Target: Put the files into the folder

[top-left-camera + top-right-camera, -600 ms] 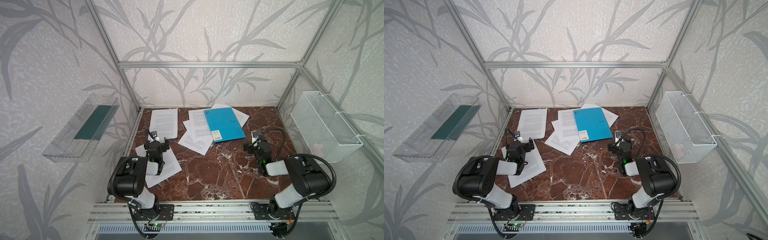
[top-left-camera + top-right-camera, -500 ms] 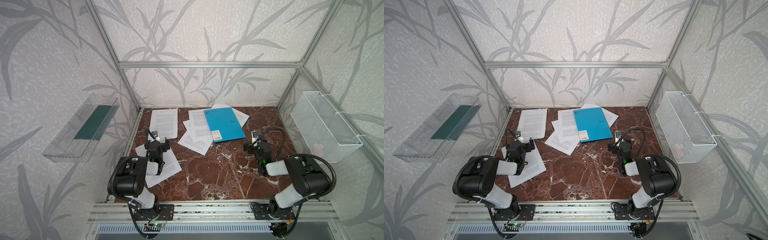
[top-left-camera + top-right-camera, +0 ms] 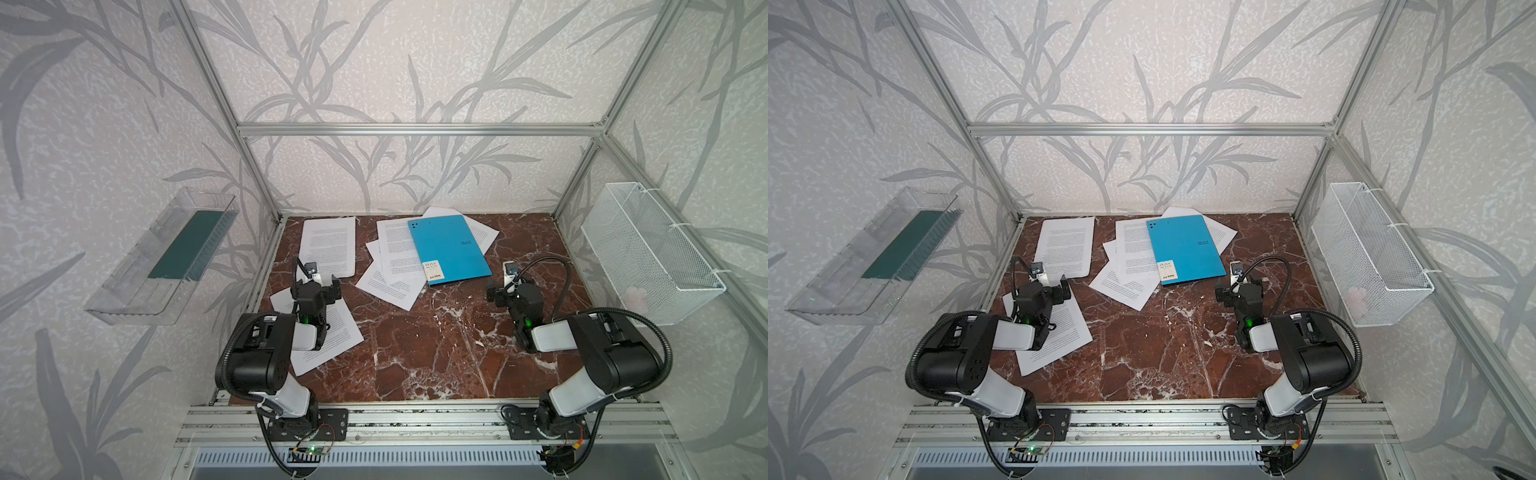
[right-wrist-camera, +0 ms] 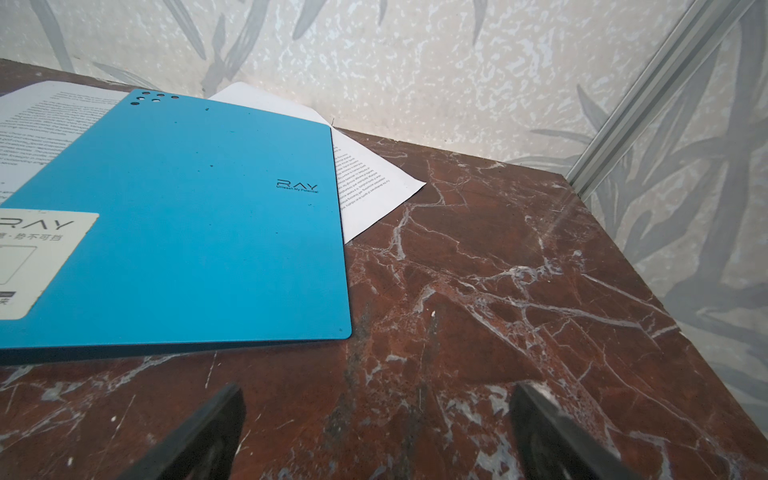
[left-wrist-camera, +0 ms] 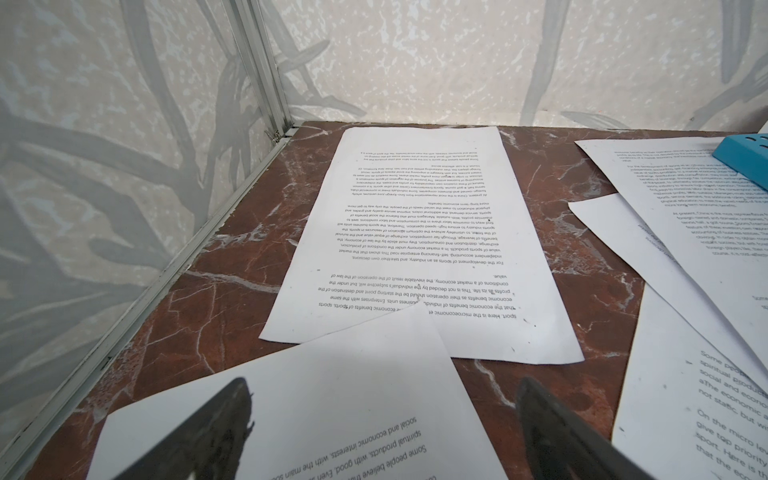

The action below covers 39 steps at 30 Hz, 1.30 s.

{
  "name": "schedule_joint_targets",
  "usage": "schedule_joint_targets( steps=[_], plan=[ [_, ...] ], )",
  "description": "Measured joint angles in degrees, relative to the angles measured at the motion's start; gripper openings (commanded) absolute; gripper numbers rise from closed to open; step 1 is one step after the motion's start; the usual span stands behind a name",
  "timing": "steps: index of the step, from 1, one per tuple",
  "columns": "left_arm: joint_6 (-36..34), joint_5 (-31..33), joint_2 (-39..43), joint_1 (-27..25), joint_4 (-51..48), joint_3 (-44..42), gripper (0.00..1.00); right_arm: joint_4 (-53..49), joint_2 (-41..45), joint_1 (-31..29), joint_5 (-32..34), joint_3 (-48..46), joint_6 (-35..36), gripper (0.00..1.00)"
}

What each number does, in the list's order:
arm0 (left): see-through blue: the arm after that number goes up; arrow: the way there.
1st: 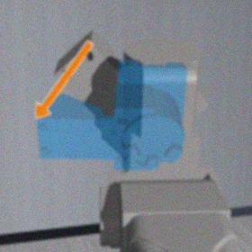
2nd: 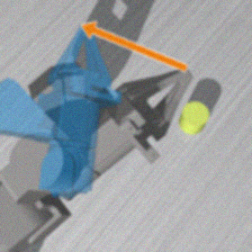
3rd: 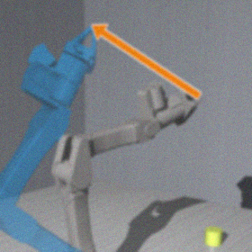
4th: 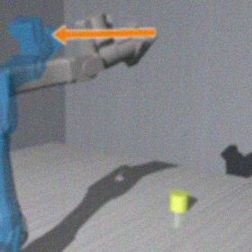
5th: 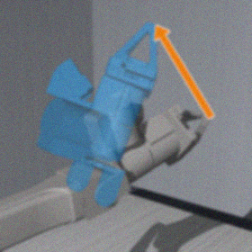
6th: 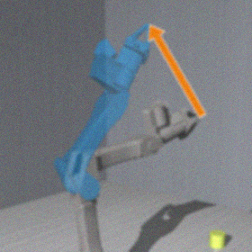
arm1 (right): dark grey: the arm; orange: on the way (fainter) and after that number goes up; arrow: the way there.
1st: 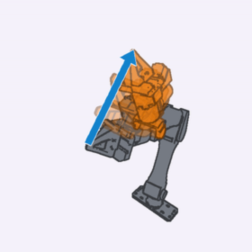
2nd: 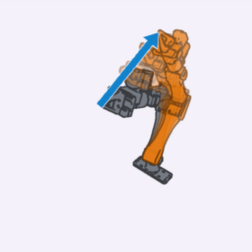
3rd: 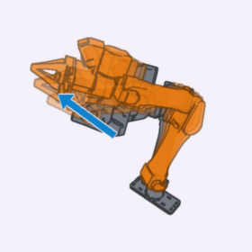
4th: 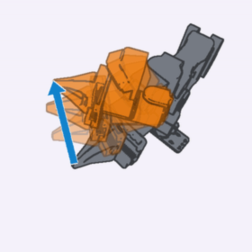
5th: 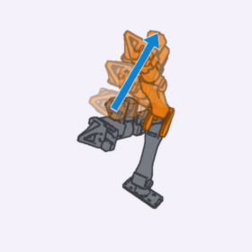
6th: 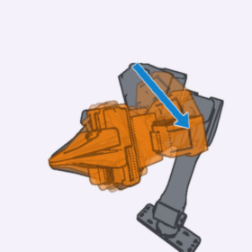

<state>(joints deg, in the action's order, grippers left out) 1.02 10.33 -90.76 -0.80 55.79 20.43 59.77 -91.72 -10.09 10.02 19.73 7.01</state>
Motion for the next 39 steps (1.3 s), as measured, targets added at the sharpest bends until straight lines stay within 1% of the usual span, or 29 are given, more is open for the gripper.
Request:
schedule_joint_targets(
  steps=[21, 26, 28, 30, 32, 34, 36, 37, 39],
  plan=[
    [0.02, -0.02, -0.02, -0.13, -0.04, 0.00, 0.99, 0.02, 0.00, 0.00, 0.02, -0.02, 0.02, 0.99],
    [0.09, -1.14, 0.59, 0.79, -2.34, 0.22, 0.99, -0.28, 0.02, 0.15, 0.50, -0.02, -0.13, 0.99],
    [0.02, 0.52, 3.39, 0.11, -6.56, 0.63, 0.99, -1.33, 0.79, -0.46, 2.75, -0.02, -0.13, 0.99],
    [0.46, 2.78, 8.72, -1.01, -15.26, 3.32, 0.99, -4.11, 3.50, -1.88, 5.66, 0.07, 0.39, 0.99],
    [4.24, 4.00, 15.47, -2.47, -27.08, 9.64, 0.99, -10.40, 8.63, -4.81, 8.63, 1.75, 1.42, 0.99],
    [9.70, 3.67, 20.68, -3.17, -35.60, 16.02, 0.99, -16.11, 13.68, -7.69, 11.80, 5.25, -0.31, 0.99],
    [16.74, 1.22, 25.33, -3.41, -41.86, 20.65, 0.99, -22.05, 18.75, -9.20, 13.57, 8.85, -4.96, 0.99],
    [20.79, -1.01, 27.71, -3.28, -45.03, 22.21, 0.99, -25.88, 22.01, -9.22, 14.03, 10.80, -8.28, 0.99],
    [26.82, -7.39, 30.67, -2.86, -49.35, 23.15, 0.99, -30.88, 27.23, -8.33, 13.97, 12.83, -14.12, 0.99]
  ],
)
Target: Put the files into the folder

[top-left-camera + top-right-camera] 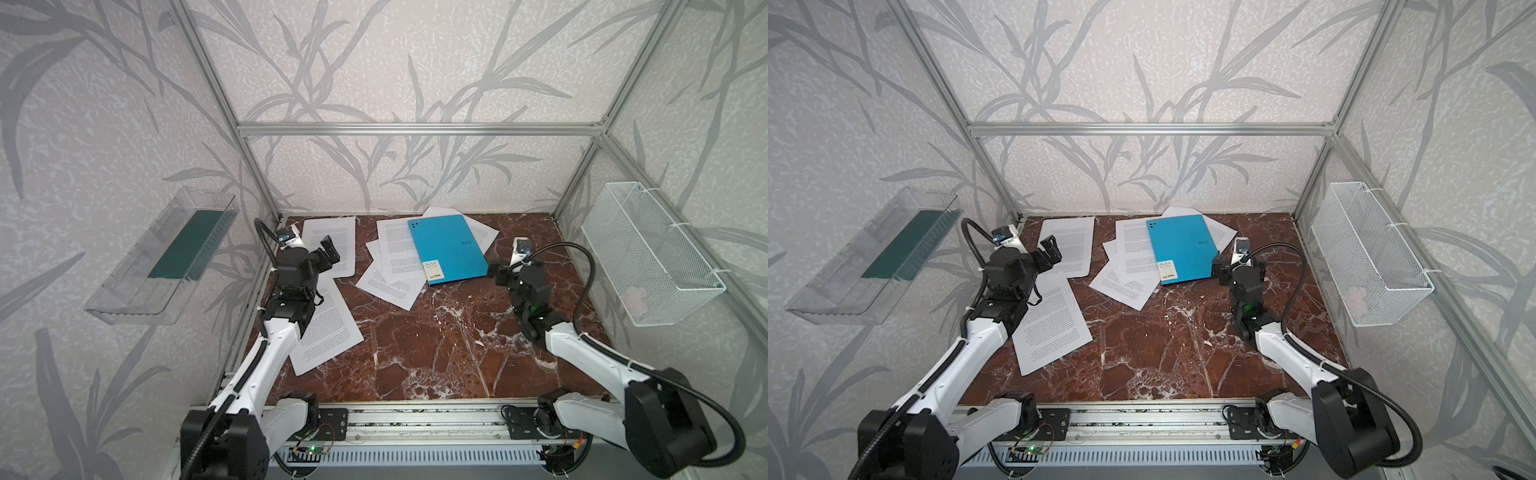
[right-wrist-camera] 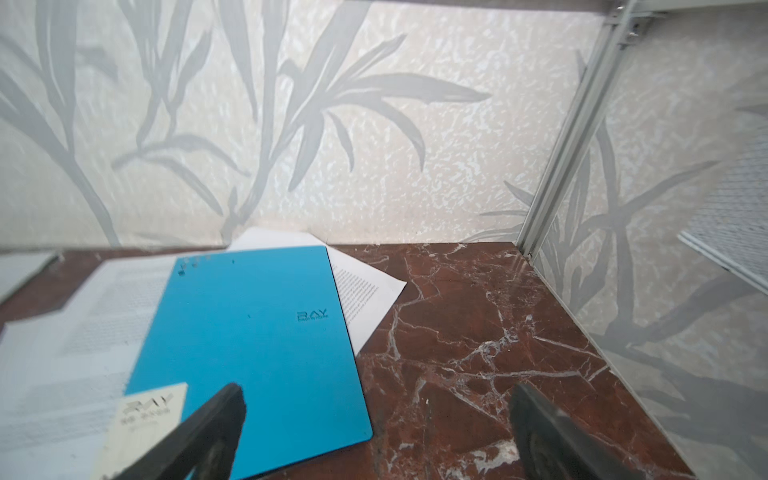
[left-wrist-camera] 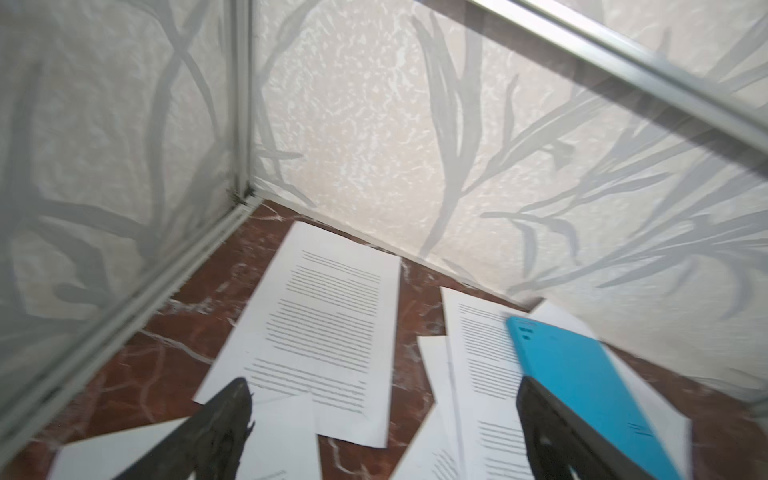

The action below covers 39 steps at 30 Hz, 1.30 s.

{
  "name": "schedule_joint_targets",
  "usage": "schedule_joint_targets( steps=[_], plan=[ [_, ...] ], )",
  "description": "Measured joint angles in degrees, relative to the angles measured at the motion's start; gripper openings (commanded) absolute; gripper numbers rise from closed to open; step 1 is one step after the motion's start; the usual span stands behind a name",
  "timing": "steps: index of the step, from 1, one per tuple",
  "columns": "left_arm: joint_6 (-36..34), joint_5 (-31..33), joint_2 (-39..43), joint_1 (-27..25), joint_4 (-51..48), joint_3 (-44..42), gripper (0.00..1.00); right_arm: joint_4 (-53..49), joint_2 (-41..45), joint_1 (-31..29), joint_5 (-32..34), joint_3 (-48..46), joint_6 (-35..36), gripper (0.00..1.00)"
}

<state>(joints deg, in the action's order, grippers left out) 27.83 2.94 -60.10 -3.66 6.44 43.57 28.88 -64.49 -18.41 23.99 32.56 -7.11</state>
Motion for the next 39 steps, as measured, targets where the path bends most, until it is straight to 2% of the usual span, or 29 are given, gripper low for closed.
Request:
schedule_joint_targets(
  steps=[2, 5, 8, 10, 13, 16, 19, 22, 25, 28, 32, 35, 39],
  plan=[
    [6.12, -7.37, 1.75, 0.48, -3.21, -0.70, 0.99, -2.38, 5.14, 1.73, -1.95, -0.74, -6.71, 0.99],
    [15.19, -18.43, 4.79, 0.85, -2.34, -6.29, 0.99, -0.81, 10.14, 5.38, -8.55, -6.32, -16.35, 0.99],
    [23.82, -28.09, 9.01, 1.07, 0.20, -13.55, 0.99, -4.66, 9.75, 7.32, -15.52, -8.20, -25.27, 0.99],
    [25.90, -32.22, 11.69, 1.05, -3.41, -13.88, 0.99, -5.79, 8.98, 6.71, -19.82, -8.52, -28.89, 0.99],
    [24.90, -35.98, 17.49, 0.76, -11.45, -10.01, 0.99, -2.60, 8.22, 4.61, -24.11, -11.50, -33.86, 0.99],
    [20.48, -37.62, 23.56, 0.70, -20.41, -3.87, 0.99, 1.03, 4.11, 2.45, -27.26, -14.25, -39.36, 0.99],
    [13.75, -38.05, 28.09, 0.66, -28.92, 0.33, 0.99, 4.81, -1.81, -0.90, -27.50, -15.02, -43.28, 0.99],
    [9.25, -39.28, 31.12, 0.66, -34.01, 0.24, 0.99, 11.06, -8.17, -4.46, -27.21, -15.04, -46.62, 0.99],
    [6.78, -41.99, 33.62, 0.66, -34.77, -2.19, 0.99, 18.88, -16.09, -7.02, -26.97, -14.88, -50.49, 1.00],
    [4.61, -41.72, 34.58, 0.50, -34.07, -3.30, 0.99, 27.58, -25.51, -7.52, -26.93, -14.53, -54.58, 1.00],
    [2.73, -39.95, 35.89, 2.12, -34.29, -4.09, 0.99, 39.54, -37.27, -7.52, -26.91, -12.94, -59.52, 0.93],
    [2.19, -38.84, 37.57, 2.69, -34.03, -4.46, 0.99, 45.88, -43.50, -7.54, -27.26, -9.70, -63.36, 0.87],
    [1.88, -38.45, 38.84, 3.15, -33.90, -4.72, 0.99, 49.31, -47.47, -8.11, -27.39, -6.99, -66.40, 0.86]
  ],
)
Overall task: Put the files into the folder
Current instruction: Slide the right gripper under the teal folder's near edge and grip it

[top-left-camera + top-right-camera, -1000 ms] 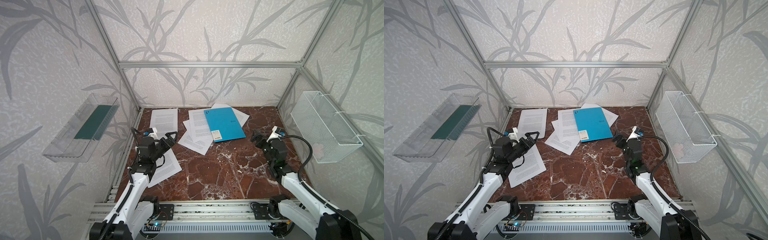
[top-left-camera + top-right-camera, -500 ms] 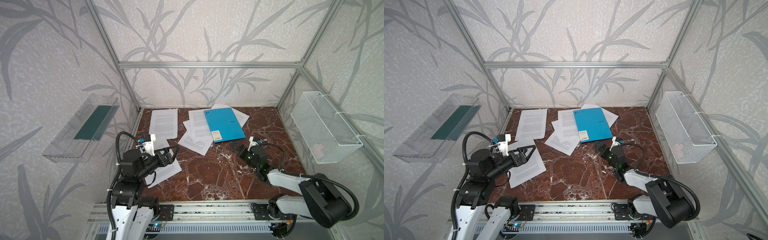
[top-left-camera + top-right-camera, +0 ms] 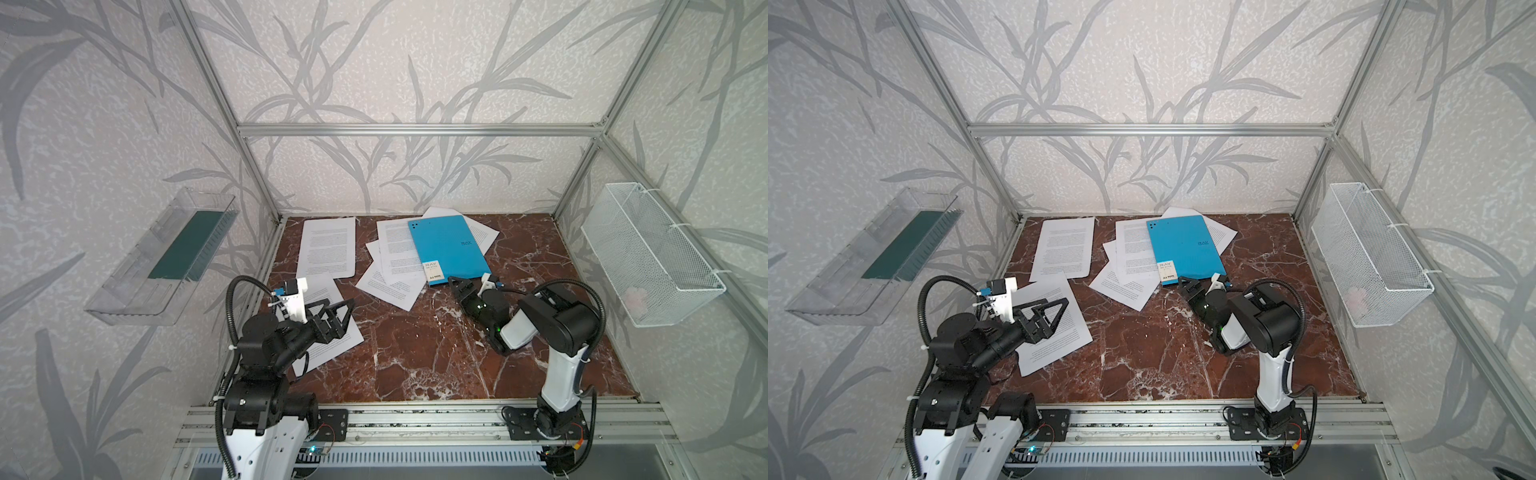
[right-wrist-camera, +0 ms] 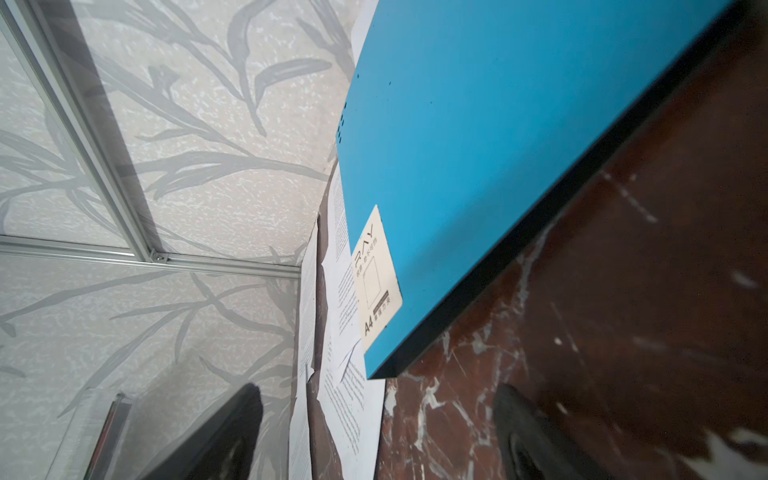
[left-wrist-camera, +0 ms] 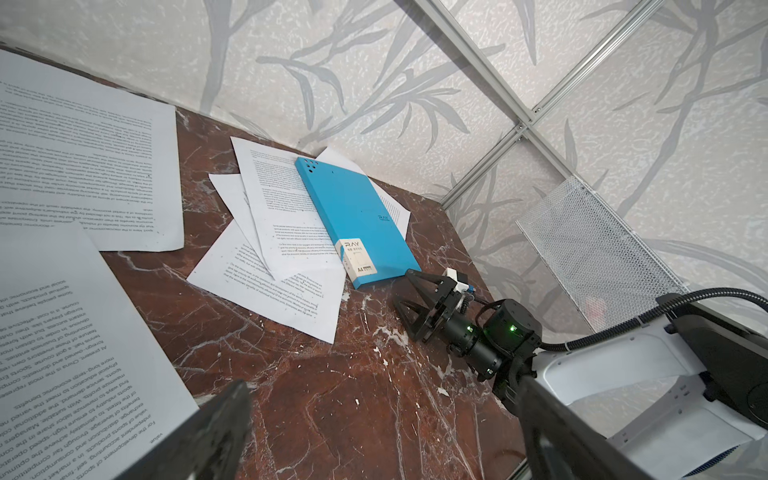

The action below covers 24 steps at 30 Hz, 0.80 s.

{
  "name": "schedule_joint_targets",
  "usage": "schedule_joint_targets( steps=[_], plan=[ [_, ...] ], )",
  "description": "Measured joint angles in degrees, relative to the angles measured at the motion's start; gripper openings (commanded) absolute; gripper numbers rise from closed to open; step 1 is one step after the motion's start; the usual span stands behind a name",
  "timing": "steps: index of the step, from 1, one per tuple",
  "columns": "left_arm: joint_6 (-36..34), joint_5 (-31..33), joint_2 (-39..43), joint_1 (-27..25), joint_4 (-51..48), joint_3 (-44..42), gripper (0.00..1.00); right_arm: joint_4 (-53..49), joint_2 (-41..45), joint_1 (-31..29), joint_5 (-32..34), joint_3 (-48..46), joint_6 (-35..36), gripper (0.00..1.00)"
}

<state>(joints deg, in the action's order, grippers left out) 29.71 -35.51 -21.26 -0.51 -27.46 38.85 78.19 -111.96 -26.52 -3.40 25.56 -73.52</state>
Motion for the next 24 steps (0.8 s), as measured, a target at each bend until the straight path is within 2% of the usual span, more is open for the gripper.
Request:
schedule_joint_targets(
  steps=[10, 24],
  plan=[
    [-0.20, 0.11, -0.94, 0.61, 0.02, -0.02, 0.99, 1.70, -2.95, -0.15, 1.01, 2.32, -4.04, 0.81],
    [-0.20, 0.11, -0.44, 0.61, 0.02, -0.02, 0.99, 2.51, -6.14, 0.28, 2.91, 4.85, -5.95, 0.67]
  ],
)
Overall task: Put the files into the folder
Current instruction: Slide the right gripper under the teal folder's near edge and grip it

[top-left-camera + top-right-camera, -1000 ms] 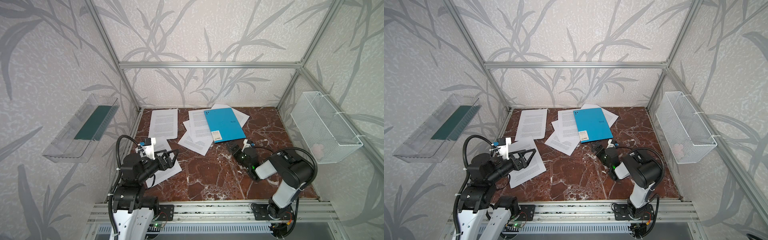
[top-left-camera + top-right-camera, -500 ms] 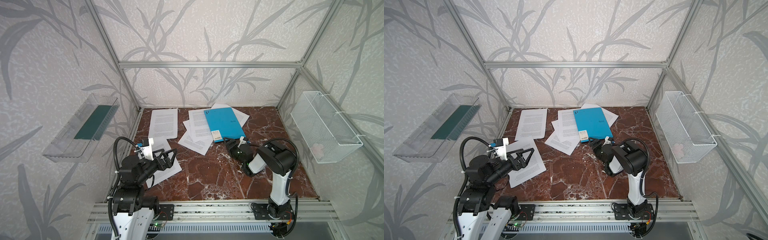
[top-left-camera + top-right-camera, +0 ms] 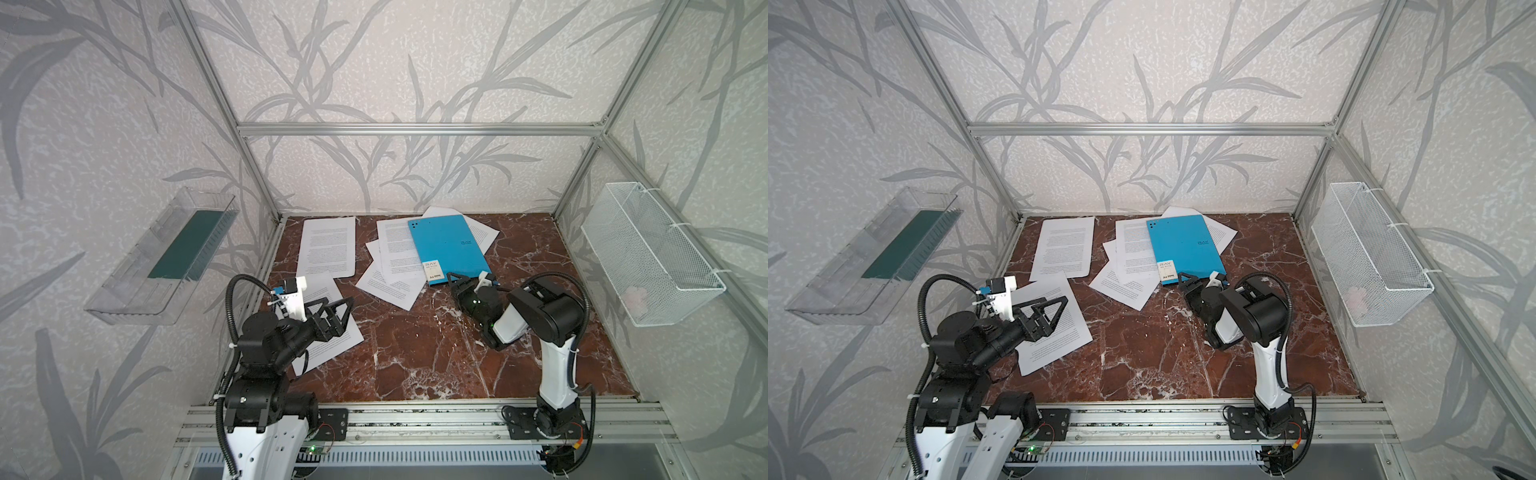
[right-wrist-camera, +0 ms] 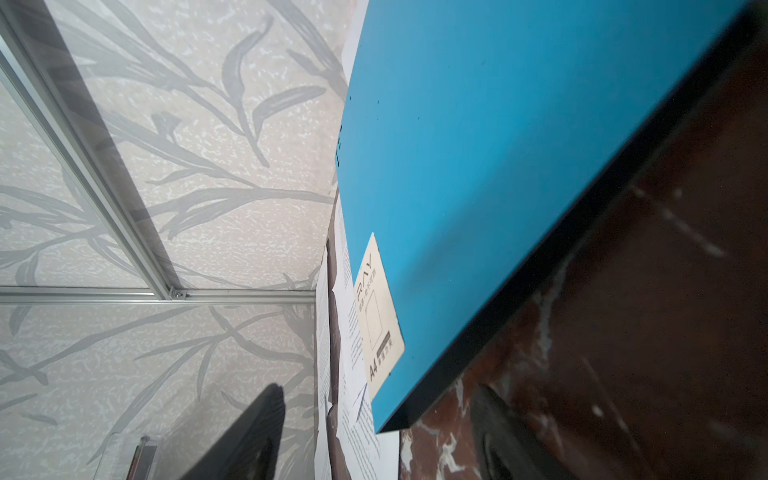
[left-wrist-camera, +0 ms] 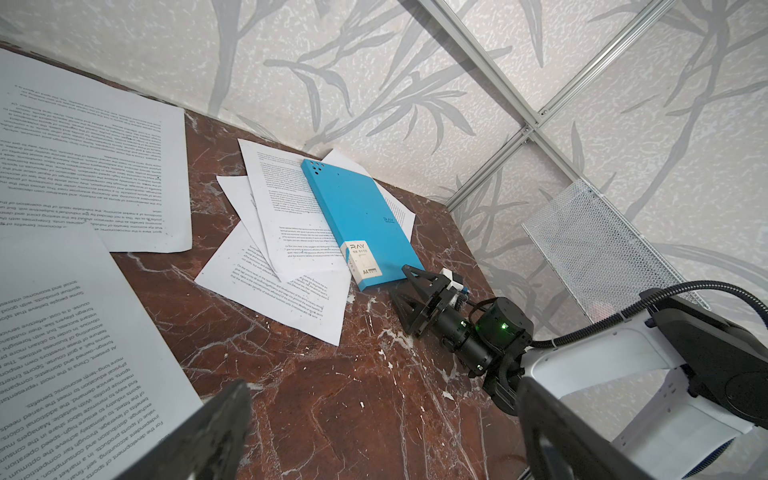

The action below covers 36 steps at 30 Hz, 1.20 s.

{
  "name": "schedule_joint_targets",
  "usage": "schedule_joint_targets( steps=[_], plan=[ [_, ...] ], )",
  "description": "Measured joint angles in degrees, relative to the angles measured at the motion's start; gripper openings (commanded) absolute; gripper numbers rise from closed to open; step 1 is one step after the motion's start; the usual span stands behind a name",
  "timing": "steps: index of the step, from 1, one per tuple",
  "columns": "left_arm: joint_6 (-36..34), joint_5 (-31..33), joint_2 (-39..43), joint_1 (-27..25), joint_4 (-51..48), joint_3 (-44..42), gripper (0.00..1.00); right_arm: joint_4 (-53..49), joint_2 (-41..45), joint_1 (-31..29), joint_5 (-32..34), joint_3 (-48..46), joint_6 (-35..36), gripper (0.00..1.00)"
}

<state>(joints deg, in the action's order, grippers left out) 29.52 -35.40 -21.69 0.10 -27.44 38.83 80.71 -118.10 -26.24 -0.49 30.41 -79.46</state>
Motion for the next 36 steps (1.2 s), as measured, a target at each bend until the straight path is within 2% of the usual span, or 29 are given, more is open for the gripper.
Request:
schedule_joint_targets(
  steps=[9, 21, 25, 28, 32, 36],
  plan=[
    [0.00, 0.00, 0.13, 0.04, 0.00, 0.00, 0.99, 2.21, -2.29, 0.92, 0.00, 1.16, -1.16, 0.62],
    [0.00, 0.02, 0.13, 0.26, 0.00, 0.00, 0.99, 4.48, -6.51, 3.69, -0.94, 5.57, -3.56, 0.61],
    [0.00, 0.04, 0.11, 0.35, 0.00, 0.00, 0.99, 4.90, -8.28, 4.22, -1.05, 7.04, -4.63, 0.47],
    [0.00, 0.04, 0.11, 0.35, 0.00, 0.00, 0.99, 5.79, -9.77, 4.61, -1.51, 8.70, -5.75, 0.45],
    [0.00, 0.02, -0.04, 0.55, 0.02, 0.00, 0.99, 6.25, -10.32, 4.83, -1.44, 9.42, -5.97, 0.18],
    [0.00, 0.02, -0.42, 0.79, 0.02, 0.00, 0.99, 5.51, -7.96, 4.83, -0.42, 6.21, -3.85, 0.00]
  ],
)
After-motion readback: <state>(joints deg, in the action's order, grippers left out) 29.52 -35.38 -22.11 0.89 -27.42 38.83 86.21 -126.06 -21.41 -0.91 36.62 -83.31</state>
